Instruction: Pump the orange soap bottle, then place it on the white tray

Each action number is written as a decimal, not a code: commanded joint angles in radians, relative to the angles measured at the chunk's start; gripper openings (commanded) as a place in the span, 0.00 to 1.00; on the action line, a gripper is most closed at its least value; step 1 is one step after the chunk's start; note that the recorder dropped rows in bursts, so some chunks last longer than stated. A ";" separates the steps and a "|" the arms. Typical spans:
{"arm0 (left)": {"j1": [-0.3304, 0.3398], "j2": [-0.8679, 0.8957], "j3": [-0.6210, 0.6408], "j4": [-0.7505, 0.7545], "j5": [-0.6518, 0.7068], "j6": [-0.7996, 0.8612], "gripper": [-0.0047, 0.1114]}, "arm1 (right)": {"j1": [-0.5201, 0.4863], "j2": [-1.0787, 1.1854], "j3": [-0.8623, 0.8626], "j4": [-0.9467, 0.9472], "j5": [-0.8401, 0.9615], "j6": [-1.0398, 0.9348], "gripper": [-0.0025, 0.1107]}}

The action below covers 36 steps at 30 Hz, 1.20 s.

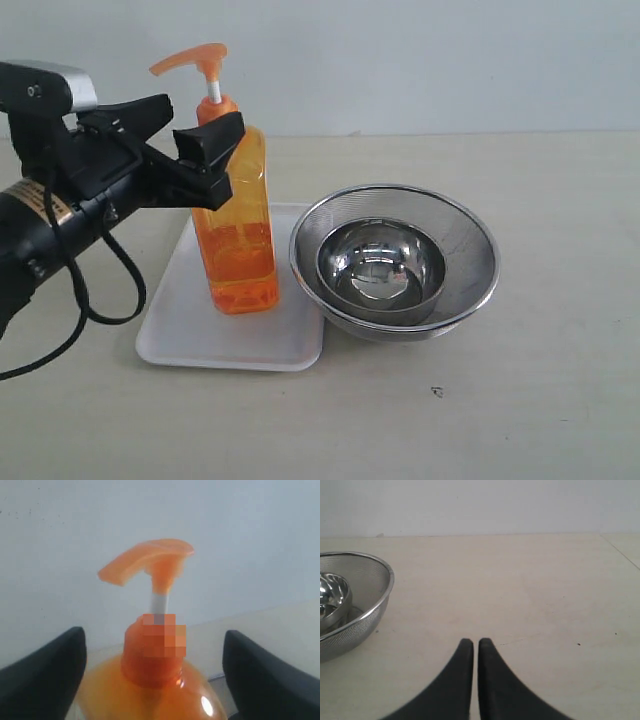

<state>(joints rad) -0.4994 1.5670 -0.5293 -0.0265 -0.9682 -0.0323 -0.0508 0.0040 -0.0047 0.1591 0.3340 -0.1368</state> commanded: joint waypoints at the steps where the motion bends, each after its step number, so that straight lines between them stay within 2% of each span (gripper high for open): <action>1: -0.009 0.054 -0.055 -0.010 -0.011 -0.021 0.65 | 0.001 -0.004 0.005 -0.006 -0.008 0.000 0.03; 6: -0.009 0.120 -0.100 -0.010 -0.011 -0.044 0.64 | 0.001 -0.004 0.005 -0.006 -0.008 0.000 0.03; 9: -0.009 0.150 -0.117 -0.010 -0.011 -0.047 0.57 | 0.001 -0.004 0.005 -0.006 -0.008 0.000 0.03; 13: -0.009 0.165 -0.123 -0.010 -0.011 -0.047 0.36 | 0.001 -0.004 0.005 -0.006 -0.019 0.000 0.03; 17: -0.009 0.165 -0.123 -0.010 -0.011 -0.042 0.08 | 0.001 -0.004 0.005 -0.009 -0.013 0.000 0.03; 22: -0.009 0.154 -0.123 -0.002 -0.008 -0.024 0.08 | 0.001 -0.004 0.005 -0.009 -0.013 0.000 0.03; 28: 0.002 0.094 -0.123 0.101 0.000 -0.019 0.08 | 0.001 -0.004 0.005 -0.009 -0.013 0.000 0.03; 31: 0.035 0.050 -0.123 0.128 0.040 -0.027 0.08 | 0.001 -0.004 0.005 -0.009 -0.013 0.000 0.03; 36: 0.116 0.002 -0.123 0.277 0.041 -0.137 0.08 | 0.001 -0.004 0.005 -0.009 -0.013 0.000 0.03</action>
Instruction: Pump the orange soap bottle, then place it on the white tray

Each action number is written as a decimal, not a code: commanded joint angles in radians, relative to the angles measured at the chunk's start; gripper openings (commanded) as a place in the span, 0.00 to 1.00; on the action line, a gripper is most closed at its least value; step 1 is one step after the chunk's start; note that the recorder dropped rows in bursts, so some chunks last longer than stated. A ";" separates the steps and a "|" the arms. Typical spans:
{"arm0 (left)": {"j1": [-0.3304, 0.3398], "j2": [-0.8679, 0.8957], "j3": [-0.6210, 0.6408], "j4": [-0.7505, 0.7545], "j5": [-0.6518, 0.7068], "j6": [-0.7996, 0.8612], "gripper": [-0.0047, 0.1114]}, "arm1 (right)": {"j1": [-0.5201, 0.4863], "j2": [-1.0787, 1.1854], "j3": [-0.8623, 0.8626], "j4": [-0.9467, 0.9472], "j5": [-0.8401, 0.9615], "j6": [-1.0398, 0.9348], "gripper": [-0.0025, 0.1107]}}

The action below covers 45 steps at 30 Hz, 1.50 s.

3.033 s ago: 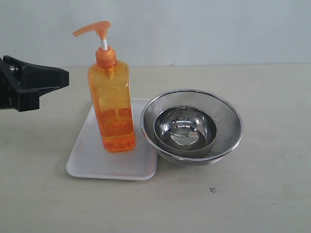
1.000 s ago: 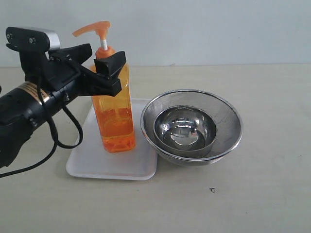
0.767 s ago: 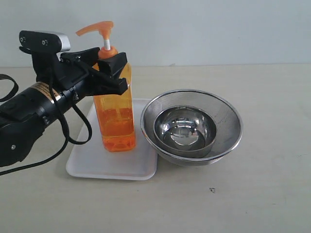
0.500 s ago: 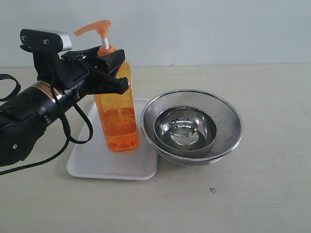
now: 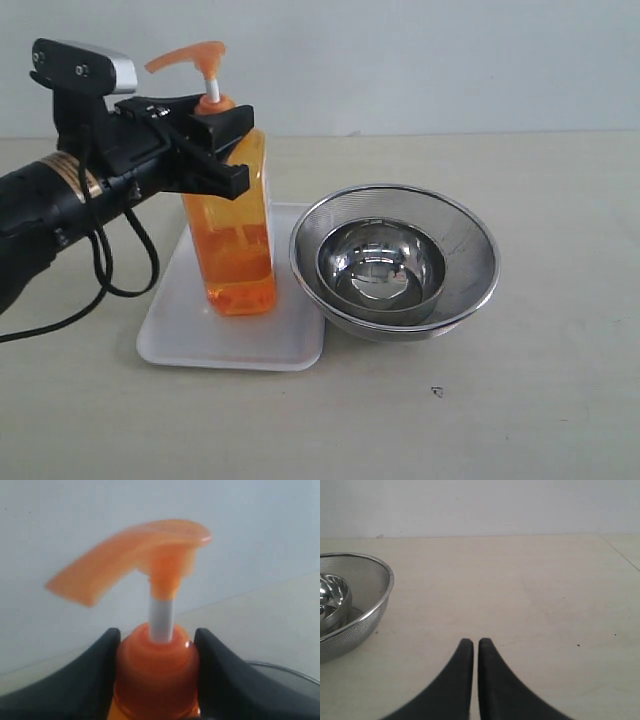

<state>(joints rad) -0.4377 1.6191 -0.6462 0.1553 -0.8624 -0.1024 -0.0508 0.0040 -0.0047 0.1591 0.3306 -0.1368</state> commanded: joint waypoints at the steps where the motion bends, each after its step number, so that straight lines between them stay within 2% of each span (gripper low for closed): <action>1: 0.068 -0.056 -0.006 0.111 -0.065 -0.079 0.08 | 0.001 -0.004 0.005 -0.009 -0.009 0.000 0.03; 6: 0.126 -0.061 -0.017 0.237 -0.094 -0.195 0.08 | 0.001 -0.004 0.005 -0.009 -0.009 0.000 0.03; 11: 0.128 -0.054 -0.054 0.283 -0.109 -0.223 0.08 | 0.001 -0.004 0.005 -0.009 -0.009 0.000 0.03; 27: 0.130 0.088 -0.121 0.277 -0.144 -0.208 0.08 | 0.001 -0.004 0.005 -0.009 -0.009 0.000 0.03; 36: 0.177 0.096 -0.122 0.361 -0.144 -0.219 0.08 | 0.001 -0.004 0.005 -0.009 -0.009 0.000 0.03; 45: 0.179 0.096 -0.122 0.364 -0.144 -0.236 0.08 | 0.001 -0.004 0.005 0.008 -0.007 0.000 0.03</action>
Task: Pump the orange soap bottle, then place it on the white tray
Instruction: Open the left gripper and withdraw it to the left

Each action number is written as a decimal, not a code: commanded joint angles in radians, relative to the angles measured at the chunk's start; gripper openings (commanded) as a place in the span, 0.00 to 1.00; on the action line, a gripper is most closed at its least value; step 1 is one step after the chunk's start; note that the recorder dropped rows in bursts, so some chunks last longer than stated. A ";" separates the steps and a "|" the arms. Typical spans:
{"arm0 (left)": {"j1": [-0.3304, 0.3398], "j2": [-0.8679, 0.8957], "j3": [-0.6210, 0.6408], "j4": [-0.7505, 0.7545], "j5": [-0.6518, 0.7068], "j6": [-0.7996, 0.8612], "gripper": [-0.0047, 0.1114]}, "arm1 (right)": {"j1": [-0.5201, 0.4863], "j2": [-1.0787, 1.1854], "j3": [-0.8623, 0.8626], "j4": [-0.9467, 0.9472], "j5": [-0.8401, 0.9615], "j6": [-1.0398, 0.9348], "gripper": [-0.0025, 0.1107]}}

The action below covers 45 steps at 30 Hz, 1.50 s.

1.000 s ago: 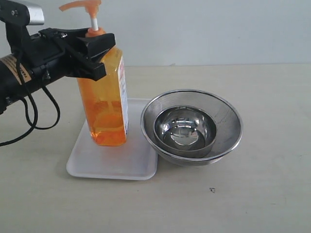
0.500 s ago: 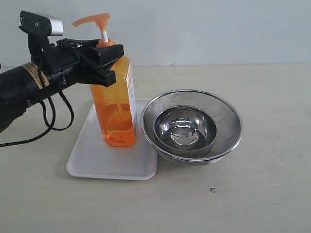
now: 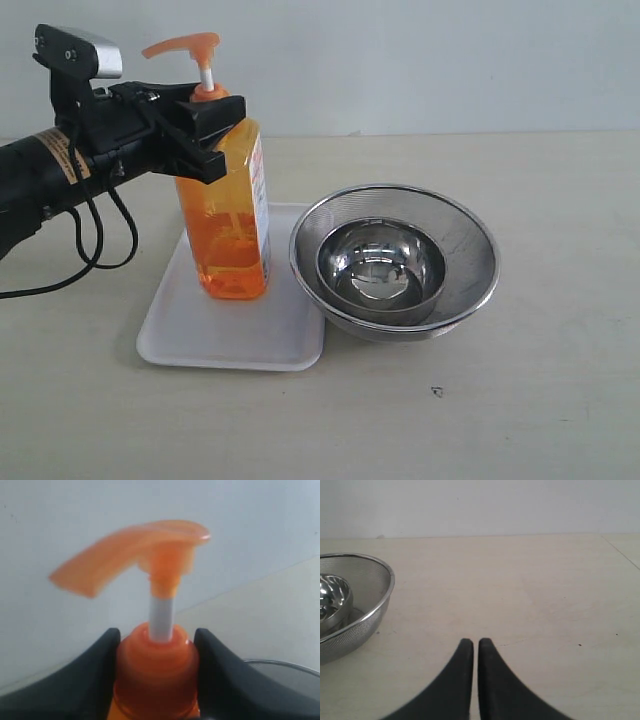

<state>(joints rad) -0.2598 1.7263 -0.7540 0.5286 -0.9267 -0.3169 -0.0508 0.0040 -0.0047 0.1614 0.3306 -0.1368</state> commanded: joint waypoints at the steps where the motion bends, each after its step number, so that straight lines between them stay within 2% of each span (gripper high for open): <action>1: 0.001 -0.012 -0.014 -0.009 -0.084 -0.029 0.08 | 0.001 -0.004 0.005 0.005 -0.007 0.000 0.03; 8: 0.001 -0.012 -0.014 -0.009 -0.068 -0.027 0.08 | 0.001 -0.004 0.005 0.005 -0.007 0.000 0.03; 10: 0.001 -0.010 -0.014 -0.009 -0.056 -0.027 0.12 | 0.001 -0.004 0.005 0.005 -0.007 0.000 0.03; 12: 0.001 -0.010 -0.014 -0.009 -0.047 -0.027 0.21 | 0.001 -0.004 0.005 0.005 -0.007 0.000 0.03; 19: 0.001 -0.010 -0.014 -0.009 -0.015 -0.027 0.70 | 0.001 -0.004 0.005 0.005 -0.007 0.000 0.03; 21: 0.001 -0.010 -0.014 -0.009 0.009 -0.033 0.77 | 0.001 -0.004 0.005 0.005 -0.007 0.000 0.03; 25: 0.001 -0.026 0.005 -0.004 0.044 -0.059 0.77 | 0.001 -0.004 0.005 0.006 -0.007 0.005 0.03; 28: -0.001 -0.064 0.005 0.009 0.119 -0.061 0.77 | 0.001 -0.004 0.005 0.006 -0.007 0.005 0.03; 31: -0.001 -0.159 0.034 0.099 0.182 -0.112 0.77 | 0.001 -0.004 0.005 0.006 -0.007 0.005 0.03; 34: -0.001 -0.228 0.085 0.107 0.256 -0.161 0.77 | 0.001 -0.004 0.005 0.006 -0.007 0.005 0.03; 40: -0.001 -0.368 0.223 0.321 0.197 -0.303 0.77 | 0.001 -0.004 0.005 0.006 -0.007 0.005 0.03; 42: -0.001 -0.418 0.262 0.358 0.180 -0.376 0.77 | 0.001 -0.004 0.005 0.006 -0.007 0.005 0.03; 45: -0.001 -0.518 0.315 0.494 0.168 -0.493 0.77 | 0.001 -0.004 0.005 0.006 -0.007 0.005 0.03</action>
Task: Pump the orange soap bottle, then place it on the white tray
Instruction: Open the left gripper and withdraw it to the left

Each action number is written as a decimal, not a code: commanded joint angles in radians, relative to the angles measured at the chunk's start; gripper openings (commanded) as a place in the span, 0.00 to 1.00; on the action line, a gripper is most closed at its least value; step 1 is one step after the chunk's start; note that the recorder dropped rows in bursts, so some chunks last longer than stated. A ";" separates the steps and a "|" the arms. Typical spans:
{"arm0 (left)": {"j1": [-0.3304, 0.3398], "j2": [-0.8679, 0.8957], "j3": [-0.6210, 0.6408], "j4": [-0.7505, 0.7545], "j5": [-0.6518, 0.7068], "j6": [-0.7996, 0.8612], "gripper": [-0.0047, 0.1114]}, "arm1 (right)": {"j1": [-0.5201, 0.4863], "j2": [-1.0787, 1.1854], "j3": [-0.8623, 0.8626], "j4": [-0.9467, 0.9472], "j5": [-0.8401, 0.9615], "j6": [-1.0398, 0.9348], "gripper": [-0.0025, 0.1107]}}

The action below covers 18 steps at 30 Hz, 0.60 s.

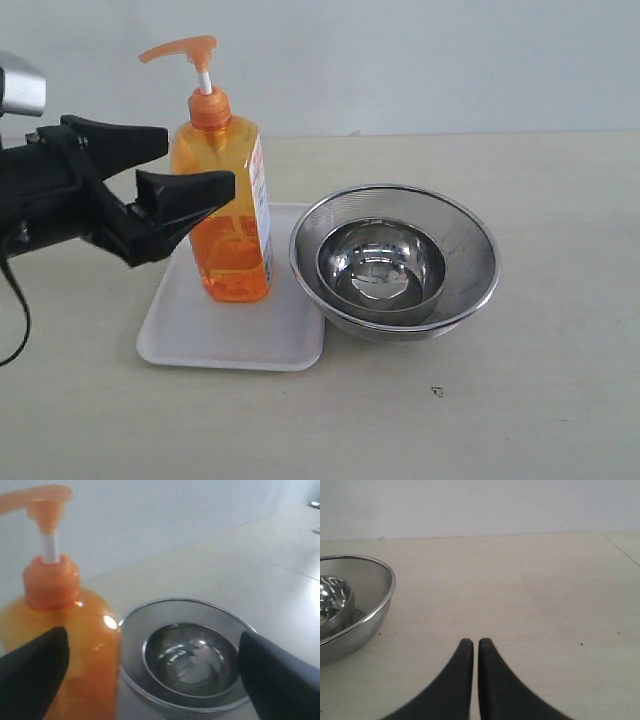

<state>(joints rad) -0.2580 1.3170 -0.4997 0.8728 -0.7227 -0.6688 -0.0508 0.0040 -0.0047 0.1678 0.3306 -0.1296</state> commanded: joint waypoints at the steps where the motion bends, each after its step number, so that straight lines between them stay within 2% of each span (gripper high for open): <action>1: -0.003 -0.144 0.080 0.208 -0.043 -0.177 0.77 | 0.001 -0.004 0.005 -0.001 -0.007 -0.002 0.03; 5: -0.003 -0.272 0.152 0.386 -0.133 -0.345 0.77 | 0.001 -0.004 0.005 -0.001 -0.012 -0.003 0.03; 9: -0.003 -0.383 0.208 0.506 -0.284 -0.399 0.77 | 0.001 -0.004 0.005 0.001 -0.008 -0.003 0.03; 15: -0.003 -0.510 0.256 0.534 -0.350 -0.534 0.77 | 0.001 -0.004 0.005 0.001 -0.008 -0.003 0.03; 18: -0.003 -0.543 0.266 0.538 -0.350 -0.544 0.77 | 0.001 -0.004 0.005 0.001 -0.008 -0.003 0.03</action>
<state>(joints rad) -0.2580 0.8009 -0.2429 1.4033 -1.0607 -1.1837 -0.0508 0.0040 0.0002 0.1678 0.3306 -0.1296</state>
